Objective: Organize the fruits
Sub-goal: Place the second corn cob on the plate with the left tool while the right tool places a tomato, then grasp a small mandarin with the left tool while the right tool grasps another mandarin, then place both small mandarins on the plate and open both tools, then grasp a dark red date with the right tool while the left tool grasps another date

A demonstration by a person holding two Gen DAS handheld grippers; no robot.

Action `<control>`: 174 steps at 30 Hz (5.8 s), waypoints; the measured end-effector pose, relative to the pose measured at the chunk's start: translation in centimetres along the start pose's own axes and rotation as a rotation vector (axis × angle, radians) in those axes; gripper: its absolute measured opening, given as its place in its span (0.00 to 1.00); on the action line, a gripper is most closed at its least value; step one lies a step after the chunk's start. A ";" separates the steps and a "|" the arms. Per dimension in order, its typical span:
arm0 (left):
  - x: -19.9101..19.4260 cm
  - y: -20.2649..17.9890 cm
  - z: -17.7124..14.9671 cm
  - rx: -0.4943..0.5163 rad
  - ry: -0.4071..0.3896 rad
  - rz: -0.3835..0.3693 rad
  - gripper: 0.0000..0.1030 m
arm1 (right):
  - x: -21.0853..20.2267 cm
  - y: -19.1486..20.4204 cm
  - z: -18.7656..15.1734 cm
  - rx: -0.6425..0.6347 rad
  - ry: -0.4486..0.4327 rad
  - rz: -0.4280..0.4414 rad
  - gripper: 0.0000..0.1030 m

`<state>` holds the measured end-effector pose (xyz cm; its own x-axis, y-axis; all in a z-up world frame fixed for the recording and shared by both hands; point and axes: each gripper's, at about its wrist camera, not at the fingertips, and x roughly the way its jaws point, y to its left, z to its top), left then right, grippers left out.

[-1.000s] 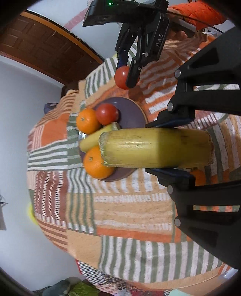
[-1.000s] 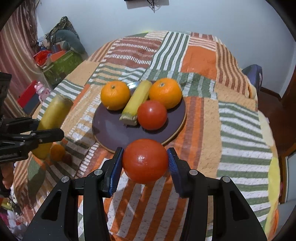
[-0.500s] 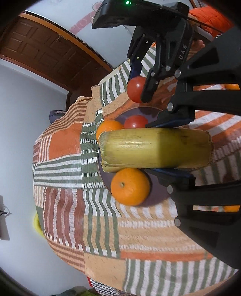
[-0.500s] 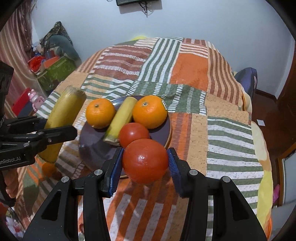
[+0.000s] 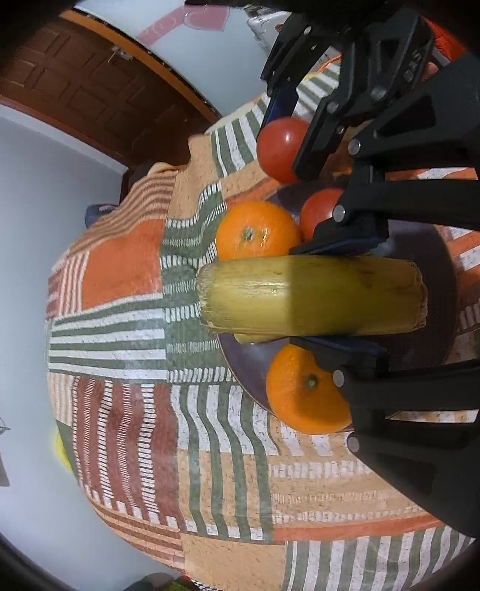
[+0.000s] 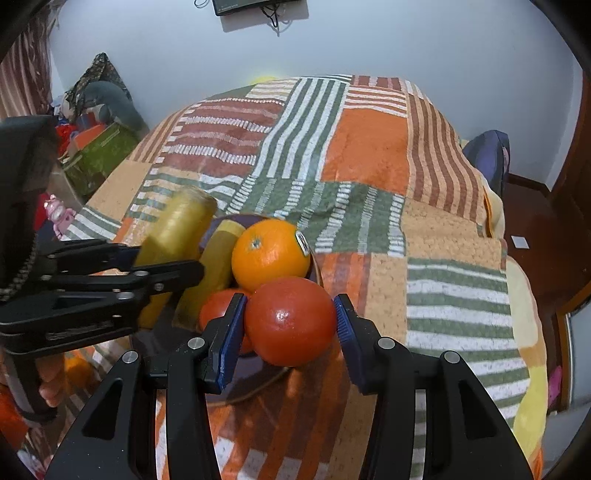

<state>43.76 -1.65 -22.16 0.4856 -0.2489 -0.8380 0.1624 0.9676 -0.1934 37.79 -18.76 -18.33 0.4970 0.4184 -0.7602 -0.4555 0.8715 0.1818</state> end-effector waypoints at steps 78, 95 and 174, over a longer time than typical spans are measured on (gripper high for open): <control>-13.7 4.4 -19.9 -0.064 0.000 0.138 0.56 | -7.7 9.3 -14.6 -0.098 0.137 0.027 0.31; -9.0 6.1 -17.5 -0.069 0.027 0.084 0.32 | -6.5 6.5 -12.0 -0.034 0.100 0.028 0.31; -15.2 1.0 -15.1 0.037 -0.109 0.155 0.75 | -7.7 7.2 -8.8 -0.101 0.026 0.035 0.50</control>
<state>23.57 3.78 -17.31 0.5969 -0.1024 -0.7957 0.1092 0.9930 -0.0459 24.19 -17.93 -16.64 0.4607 0.4405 -0.7705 -0.5454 0.8254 0.1458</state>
